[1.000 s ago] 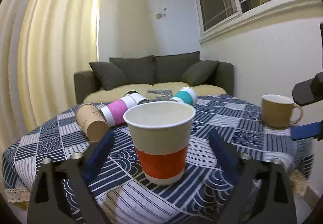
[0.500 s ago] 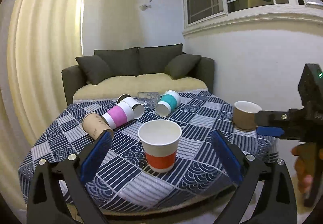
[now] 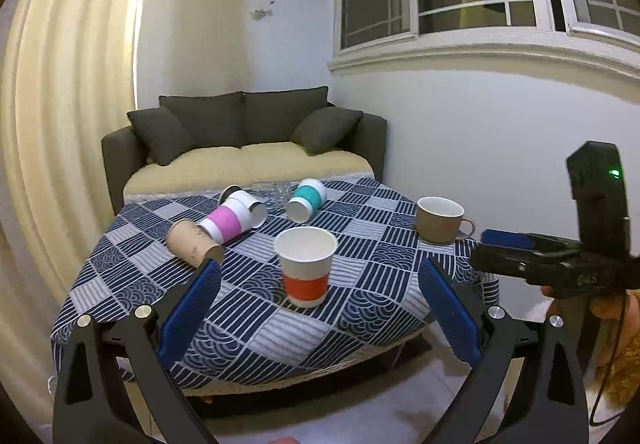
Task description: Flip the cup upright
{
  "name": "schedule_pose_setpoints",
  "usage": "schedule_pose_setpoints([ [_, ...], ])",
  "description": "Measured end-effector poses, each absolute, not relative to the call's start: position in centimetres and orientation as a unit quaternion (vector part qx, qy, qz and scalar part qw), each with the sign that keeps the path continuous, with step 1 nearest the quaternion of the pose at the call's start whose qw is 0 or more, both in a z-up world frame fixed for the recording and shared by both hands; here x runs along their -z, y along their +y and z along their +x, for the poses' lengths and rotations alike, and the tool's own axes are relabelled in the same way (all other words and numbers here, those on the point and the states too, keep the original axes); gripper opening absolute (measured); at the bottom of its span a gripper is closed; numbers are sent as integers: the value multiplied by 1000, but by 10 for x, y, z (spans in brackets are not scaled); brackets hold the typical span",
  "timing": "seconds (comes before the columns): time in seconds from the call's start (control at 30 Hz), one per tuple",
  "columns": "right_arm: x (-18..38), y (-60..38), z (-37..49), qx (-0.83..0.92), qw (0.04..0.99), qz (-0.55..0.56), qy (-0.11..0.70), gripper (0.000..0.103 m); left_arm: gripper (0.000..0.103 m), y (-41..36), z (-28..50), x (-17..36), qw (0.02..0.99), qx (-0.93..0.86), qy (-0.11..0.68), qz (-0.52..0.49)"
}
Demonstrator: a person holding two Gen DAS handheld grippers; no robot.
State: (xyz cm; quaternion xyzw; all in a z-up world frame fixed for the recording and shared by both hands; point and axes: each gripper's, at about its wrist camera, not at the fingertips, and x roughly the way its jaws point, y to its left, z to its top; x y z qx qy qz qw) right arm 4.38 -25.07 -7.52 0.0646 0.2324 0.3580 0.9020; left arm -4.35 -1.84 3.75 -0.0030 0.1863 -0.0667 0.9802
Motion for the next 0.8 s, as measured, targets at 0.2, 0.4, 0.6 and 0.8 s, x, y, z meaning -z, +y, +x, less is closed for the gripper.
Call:
schedule_pose_setpoints([
  [0.2, 73, -234, 23, -349, 915, 20, 204, 98, 96, 4, -53, -26, 979, 56, 194, -26],
  [0.4, 81, -217, 26, -353, 913, -2, 205, 98, 96, 17, -55, -28, 980, 43, 189, -44],
  [0.6, 86, -209, 26, -353, 915, -25, 195, 98, 96, 19, -48, -23, 979, 34, 195, -42],
  [0.8, 88, -214, 32, -350, 916, -15, 198, 98, 96, 15, -42, -20, 978, 31, 200, -41],
])
